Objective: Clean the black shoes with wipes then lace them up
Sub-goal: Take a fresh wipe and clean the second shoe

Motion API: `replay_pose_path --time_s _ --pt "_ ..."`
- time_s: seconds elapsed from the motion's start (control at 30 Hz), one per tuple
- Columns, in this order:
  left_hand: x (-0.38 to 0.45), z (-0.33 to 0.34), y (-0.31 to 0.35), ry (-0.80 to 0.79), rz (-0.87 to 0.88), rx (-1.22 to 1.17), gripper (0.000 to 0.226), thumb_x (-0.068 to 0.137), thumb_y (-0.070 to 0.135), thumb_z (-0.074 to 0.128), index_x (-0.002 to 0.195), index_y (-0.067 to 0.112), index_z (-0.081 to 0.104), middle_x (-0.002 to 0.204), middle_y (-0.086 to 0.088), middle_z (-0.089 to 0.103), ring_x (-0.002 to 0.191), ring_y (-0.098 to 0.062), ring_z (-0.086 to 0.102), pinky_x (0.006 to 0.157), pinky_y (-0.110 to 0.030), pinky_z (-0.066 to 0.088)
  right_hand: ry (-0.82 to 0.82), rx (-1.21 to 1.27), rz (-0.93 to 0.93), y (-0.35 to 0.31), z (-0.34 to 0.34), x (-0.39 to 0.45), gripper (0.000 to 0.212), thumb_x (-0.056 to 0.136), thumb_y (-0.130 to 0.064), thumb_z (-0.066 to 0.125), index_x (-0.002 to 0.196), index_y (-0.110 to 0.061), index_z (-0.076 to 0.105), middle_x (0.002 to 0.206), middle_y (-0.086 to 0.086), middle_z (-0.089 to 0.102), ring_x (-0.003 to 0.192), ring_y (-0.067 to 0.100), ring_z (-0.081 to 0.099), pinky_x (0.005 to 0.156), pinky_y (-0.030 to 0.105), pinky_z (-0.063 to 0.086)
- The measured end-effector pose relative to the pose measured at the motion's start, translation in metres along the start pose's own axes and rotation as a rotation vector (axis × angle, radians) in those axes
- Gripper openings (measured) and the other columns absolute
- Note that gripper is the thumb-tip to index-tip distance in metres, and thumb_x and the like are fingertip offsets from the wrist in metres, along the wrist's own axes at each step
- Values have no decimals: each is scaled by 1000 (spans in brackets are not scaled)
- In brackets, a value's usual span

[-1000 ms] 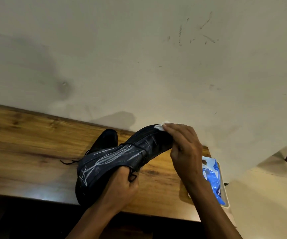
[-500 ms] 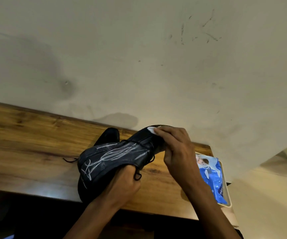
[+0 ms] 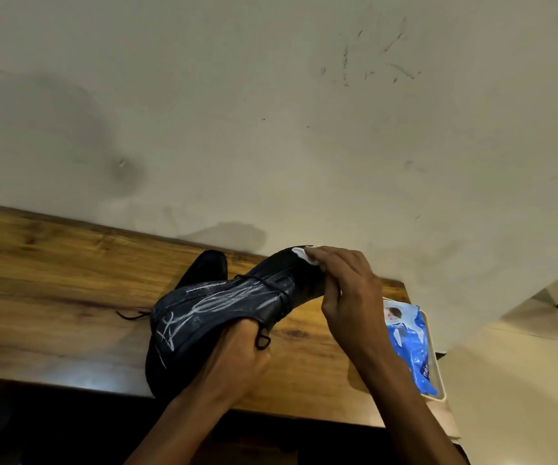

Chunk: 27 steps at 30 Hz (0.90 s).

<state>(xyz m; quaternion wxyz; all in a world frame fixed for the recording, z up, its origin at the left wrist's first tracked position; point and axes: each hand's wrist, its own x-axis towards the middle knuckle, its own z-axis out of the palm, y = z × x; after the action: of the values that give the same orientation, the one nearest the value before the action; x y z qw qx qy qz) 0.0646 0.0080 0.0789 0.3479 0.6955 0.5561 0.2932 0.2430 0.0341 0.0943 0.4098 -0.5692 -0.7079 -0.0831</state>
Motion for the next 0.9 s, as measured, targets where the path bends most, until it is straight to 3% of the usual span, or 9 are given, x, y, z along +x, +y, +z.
replay_pose_path --time_s 0.07,0.13,0.2,0.3,0.4,0.5,0.63,0.8,0.9 --pt "0 0 3 37 -47 -139 8 94 15 63 86 17 63 79 4 63 75 -5 60 67 -22 50 48 61 34 -12 3 -7 40 87 7 59 122 -9 69 117 4 69 111 20 61 94 31 51" --pt "1 -2 11 52 -122 -362 23 94 14 64 89 33 52 89 16 59 78 5 61 64 -9 44 37 119 11 -31 6 -18 38 88 7 64 123 -8 69 120 4 68 113 17 61 97 21 48" --pt "3 -4 13 47 -160 -576 32 92 9 66 91 38 50 89 20 61 79 15 62 62 -5 45 -12 156 -40 -42 7 -27 37 90 4 65 125 -8 68 124 4 66 116 15 60 99 20 46" --pt "6 -4 8 0 -173 -747 38 86 10 74 101 37 51 102 12 65 98 -4 64 83 -21 51 -27 92 -98 -26 5 -21 33 93 -2 60 124 -7 68 124 6 66 115 17 60 97 27 50" --pt "10 -1 1 -58 -99 -919 60 67 20 79 123 17 59 116 -6 70 113 -24 65 96 -41 53 102 -19 -20 -2 4 -6 31 93 -3 57 122 -4 69 121 10 67 111 20 61 93 29 52" --pt "11 1 4 -111 -35 -1179 55 71 17 73 125 9 65 122 -15 69 116 -29 65 92 -36 56 157 -9 61 -7 4 -2 32 90 4 65 121 -3 69 120 11 66 110 21 62 94 24 51" --pt "10 -2 12 -194 -53 -1386 49 82 28 65 127 8 65 127 -19 66 120 -31 63 88 -32 57 35 119 2 -41 8 -16 33 89 4 68 120 -5 70 120 6 65 110 13 61 95 16 48" --pt "8 -6 13 -176 -98 -1420 51 78 45 59 118 16 72 124 -15 69 115 -26 66 84 -30 58 -41 95 -35 -31 4 -26 32 89 1 68 119 -10 71 119 2 65 111 13 59 94 21 49" --pt "11 -8 15 -139 -134 -1401 65 74 49 63 128 13 64 127 -13 67 118 -27 65 91 -34 56 35 -1 18 -5 0 -16 34 85 5 72 116 -8 73 113 6 65 104 17 60 88 23 52"
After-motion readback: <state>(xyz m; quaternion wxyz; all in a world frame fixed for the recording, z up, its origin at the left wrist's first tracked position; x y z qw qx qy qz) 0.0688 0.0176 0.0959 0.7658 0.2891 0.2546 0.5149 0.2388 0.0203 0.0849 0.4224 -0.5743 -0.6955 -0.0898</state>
